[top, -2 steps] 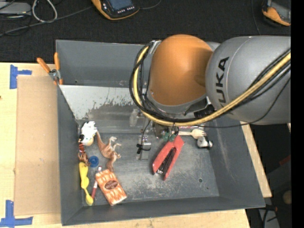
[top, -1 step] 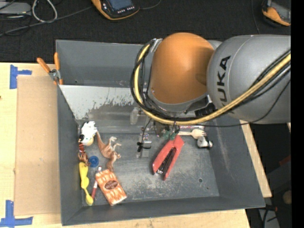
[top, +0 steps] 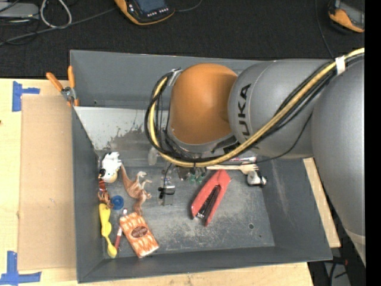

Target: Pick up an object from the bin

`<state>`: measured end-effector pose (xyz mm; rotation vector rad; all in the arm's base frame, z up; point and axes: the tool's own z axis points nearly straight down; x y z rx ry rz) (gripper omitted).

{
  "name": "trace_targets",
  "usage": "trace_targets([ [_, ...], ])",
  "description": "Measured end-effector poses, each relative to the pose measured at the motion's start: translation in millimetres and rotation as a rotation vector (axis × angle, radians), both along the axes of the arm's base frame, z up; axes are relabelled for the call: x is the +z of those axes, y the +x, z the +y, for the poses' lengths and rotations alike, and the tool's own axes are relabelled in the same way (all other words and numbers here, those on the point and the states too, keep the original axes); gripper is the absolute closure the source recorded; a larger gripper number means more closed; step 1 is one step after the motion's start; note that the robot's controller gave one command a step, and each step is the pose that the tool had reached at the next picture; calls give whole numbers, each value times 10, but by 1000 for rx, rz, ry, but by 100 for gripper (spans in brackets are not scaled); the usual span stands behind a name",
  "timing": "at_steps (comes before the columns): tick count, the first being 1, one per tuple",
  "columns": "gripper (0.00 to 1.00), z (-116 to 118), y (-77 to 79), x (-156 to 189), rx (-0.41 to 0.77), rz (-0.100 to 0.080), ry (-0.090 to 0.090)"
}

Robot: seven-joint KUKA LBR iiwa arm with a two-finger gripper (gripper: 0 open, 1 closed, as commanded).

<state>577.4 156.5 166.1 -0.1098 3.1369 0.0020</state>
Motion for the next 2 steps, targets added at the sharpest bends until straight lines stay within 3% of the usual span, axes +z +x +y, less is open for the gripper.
trace_targets([
  [1,0,252,69,-109,-219,-5,2],
  [2,0,300,-10,-373,-323,5,-1],
])
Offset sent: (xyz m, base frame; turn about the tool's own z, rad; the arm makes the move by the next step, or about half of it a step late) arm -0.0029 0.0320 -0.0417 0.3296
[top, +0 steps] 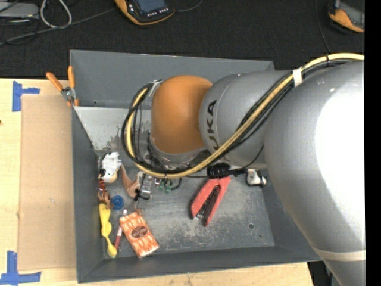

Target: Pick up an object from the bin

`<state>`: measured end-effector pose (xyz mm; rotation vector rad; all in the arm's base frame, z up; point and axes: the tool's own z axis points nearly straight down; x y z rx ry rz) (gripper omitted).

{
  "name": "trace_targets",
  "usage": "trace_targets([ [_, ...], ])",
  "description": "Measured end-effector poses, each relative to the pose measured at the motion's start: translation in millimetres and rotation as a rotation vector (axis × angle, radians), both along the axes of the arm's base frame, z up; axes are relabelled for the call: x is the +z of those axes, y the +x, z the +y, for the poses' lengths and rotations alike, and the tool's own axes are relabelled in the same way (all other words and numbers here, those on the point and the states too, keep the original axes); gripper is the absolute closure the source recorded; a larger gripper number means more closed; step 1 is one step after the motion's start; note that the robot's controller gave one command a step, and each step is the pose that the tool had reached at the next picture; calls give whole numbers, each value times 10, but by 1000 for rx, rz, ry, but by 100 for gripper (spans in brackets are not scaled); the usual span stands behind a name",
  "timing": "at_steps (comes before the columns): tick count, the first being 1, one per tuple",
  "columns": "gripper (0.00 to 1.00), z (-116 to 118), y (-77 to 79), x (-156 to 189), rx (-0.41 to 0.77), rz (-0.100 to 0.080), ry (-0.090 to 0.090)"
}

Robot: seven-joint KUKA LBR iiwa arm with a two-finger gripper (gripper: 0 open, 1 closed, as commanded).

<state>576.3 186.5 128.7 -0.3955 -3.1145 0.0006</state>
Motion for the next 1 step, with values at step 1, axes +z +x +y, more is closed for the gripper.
trace_targets([
  [1,0,-104,101,-596,67,-13,5],
])
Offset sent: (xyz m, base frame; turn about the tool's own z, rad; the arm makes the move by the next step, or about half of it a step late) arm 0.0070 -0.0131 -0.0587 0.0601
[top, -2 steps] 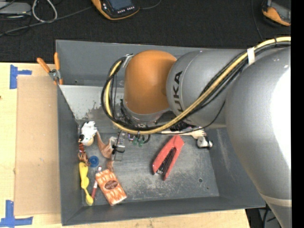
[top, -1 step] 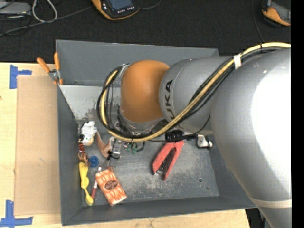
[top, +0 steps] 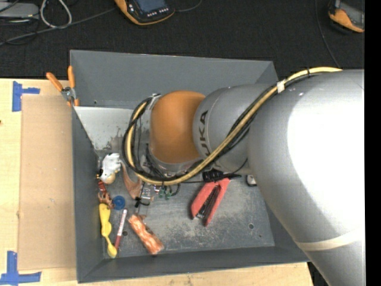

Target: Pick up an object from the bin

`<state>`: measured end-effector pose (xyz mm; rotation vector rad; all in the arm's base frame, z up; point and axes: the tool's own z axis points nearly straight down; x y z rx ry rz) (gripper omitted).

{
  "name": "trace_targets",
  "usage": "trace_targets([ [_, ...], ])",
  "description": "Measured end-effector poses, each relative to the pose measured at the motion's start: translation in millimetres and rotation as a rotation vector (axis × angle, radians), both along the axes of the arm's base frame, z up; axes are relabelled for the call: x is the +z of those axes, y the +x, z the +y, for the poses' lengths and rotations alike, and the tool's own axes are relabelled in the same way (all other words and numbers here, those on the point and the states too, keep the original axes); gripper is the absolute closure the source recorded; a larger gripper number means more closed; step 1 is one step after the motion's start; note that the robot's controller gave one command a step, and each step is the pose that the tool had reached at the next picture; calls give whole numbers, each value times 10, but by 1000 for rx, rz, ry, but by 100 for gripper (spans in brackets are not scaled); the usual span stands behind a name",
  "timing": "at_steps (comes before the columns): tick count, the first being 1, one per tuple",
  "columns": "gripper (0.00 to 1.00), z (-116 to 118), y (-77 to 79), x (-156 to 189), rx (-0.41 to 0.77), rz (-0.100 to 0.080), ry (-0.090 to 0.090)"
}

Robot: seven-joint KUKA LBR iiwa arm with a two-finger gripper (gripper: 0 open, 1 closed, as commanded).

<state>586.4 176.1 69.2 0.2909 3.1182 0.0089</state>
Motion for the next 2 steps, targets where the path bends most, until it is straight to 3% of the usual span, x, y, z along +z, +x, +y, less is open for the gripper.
trace_targets([
  [1,100,-20,-13,36,-128,3,2],
  [2,100,-24,-15,33,-129,4,1],
])
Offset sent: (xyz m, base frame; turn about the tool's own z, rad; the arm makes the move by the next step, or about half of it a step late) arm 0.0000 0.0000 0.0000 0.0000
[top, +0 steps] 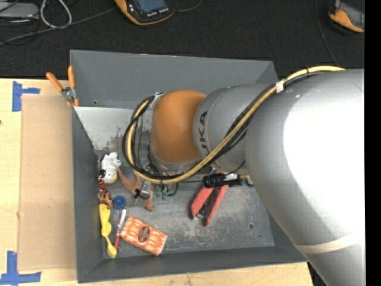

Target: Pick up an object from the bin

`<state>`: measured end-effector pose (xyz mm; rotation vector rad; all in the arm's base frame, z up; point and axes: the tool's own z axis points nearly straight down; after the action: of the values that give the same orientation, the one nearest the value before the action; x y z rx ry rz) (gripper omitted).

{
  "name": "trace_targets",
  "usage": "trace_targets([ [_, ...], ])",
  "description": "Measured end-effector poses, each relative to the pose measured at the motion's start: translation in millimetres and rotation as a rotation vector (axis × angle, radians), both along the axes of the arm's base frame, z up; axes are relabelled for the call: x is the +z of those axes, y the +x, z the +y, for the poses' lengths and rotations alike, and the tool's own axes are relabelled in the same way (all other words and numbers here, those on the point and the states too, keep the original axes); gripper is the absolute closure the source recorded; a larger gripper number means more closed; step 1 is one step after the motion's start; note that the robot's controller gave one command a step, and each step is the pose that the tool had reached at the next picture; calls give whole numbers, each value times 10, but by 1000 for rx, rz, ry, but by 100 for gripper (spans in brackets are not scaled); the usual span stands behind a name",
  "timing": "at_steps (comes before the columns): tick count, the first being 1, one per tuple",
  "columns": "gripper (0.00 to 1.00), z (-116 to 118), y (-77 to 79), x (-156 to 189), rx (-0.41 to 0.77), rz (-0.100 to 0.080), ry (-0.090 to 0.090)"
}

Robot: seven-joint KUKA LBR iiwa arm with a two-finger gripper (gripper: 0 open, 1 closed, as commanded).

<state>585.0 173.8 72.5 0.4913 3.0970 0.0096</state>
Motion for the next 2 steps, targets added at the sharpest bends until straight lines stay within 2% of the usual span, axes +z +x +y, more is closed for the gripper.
trace_targets([
  [1,100,-6,-11,110,-1,2,-1],
  [2,100,-15,-35,376,-2,11,-3],
])
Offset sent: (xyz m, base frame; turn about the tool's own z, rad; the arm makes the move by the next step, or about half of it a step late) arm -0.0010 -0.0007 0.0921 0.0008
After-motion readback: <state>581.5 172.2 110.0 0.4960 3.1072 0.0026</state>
